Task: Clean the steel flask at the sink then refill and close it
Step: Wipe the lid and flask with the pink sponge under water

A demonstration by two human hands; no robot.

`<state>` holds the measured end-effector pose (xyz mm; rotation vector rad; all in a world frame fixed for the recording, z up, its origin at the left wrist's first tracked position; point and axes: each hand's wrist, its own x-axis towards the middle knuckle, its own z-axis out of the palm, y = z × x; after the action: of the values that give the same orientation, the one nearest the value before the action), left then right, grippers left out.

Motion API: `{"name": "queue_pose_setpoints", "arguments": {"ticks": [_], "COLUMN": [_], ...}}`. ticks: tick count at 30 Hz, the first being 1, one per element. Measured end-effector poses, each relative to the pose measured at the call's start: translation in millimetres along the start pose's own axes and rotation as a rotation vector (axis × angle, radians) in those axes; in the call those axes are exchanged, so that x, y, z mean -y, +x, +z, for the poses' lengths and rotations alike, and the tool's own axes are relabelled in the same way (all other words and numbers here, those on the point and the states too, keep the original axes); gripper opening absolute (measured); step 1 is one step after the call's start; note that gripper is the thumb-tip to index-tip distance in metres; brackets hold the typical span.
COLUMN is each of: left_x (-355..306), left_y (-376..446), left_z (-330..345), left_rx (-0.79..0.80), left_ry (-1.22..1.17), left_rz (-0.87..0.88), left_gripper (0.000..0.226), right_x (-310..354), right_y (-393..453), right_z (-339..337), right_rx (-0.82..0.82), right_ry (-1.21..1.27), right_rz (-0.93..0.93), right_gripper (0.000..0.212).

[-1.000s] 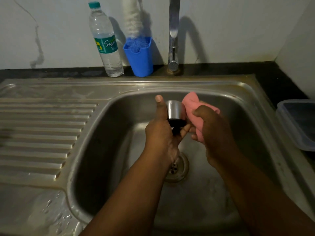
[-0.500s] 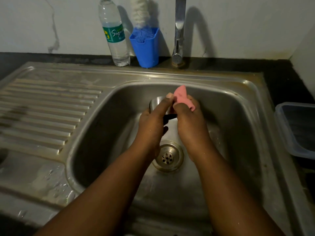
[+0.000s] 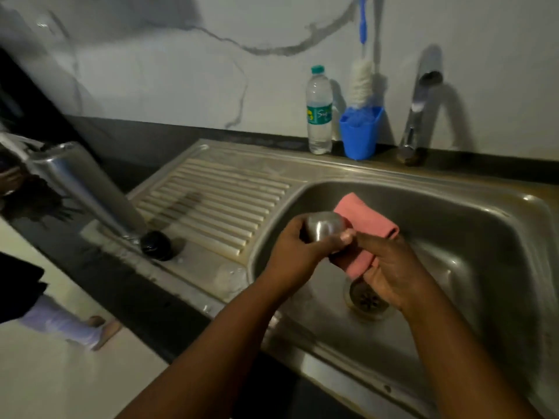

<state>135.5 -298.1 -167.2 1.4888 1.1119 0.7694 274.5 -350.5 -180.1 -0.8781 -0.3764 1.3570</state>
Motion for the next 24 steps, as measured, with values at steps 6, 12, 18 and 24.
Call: {"name": "queue_pose_setpoints", "arguments": {"ticks": [6, 12, 18, 24], "left_x": [21, 44, 55, 73], "left_y": [-21, -27, -13, -3], "left_z": [-96, -183, -221, -237], "left_rx": [-0.149, -0.149, -0.078, -0.022], "left_ry": [0.174, 0.285, 0.384, 0.467], "left_rz": [0.014, 0.013, 0.071, 0.081], "left_gripper": [0.056, 0.052, 0.053, 0.061], "right_x": [-25, -47, -114, -136], "right_y": [-2, -8, 21, 31], "right_z": [30, 122, 160, 167], "right_rx": [-0.233, 0.002, 0.250, 0.040], "right_ry": [-0.548, -1.199, -1.815, -1.906], "right_rz": [-0.090, -0.301, -0.420, -0.368], "right_gripper": [0.052, 0.045, 0.064, 0.045]}}
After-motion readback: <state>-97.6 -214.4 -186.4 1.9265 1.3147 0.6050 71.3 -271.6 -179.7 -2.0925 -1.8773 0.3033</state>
